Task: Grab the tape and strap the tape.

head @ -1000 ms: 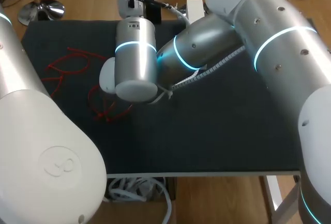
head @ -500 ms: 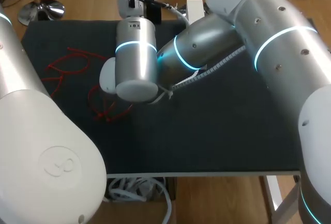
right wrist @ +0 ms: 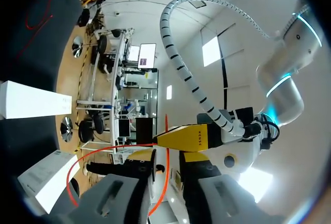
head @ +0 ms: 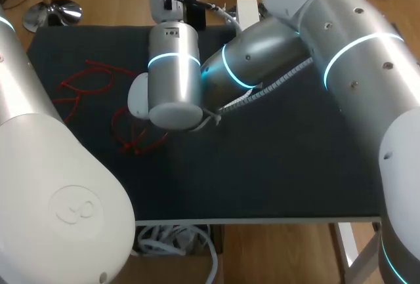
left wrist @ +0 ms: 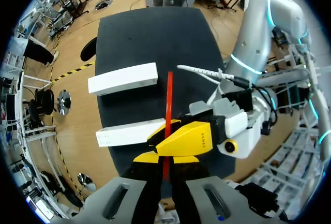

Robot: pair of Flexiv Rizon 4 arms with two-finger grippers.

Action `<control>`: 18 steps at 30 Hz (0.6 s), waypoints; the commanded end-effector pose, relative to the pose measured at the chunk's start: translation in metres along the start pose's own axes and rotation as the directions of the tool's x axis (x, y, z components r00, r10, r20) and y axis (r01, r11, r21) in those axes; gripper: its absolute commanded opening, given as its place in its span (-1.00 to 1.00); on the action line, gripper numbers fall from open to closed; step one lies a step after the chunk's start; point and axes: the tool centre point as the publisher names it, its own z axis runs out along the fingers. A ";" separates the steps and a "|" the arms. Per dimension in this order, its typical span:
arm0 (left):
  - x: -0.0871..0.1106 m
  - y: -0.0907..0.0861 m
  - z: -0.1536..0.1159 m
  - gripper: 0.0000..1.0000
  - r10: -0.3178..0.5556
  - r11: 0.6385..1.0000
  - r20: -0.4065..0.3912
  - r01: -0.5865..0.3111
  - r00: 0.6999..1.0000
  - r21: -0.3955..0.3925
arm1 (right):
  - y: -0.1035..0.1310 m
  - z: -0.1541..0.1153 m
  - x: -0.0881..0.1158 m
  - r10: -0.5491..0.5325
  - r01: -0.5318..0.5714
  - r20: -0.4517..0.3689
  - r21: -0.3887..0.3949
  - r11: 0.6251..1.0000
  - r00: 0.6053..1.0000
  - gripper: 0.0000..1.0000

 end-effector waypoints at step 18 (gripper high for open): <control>0.001 -0.001 -0.001 -1.00 0.000 1.000 -0.001 0.000 1.000 -0.002 | -0.009 -0.029 -0.014 0.007 -0.007 0.000 -0.072 0.997 1.000 -0.73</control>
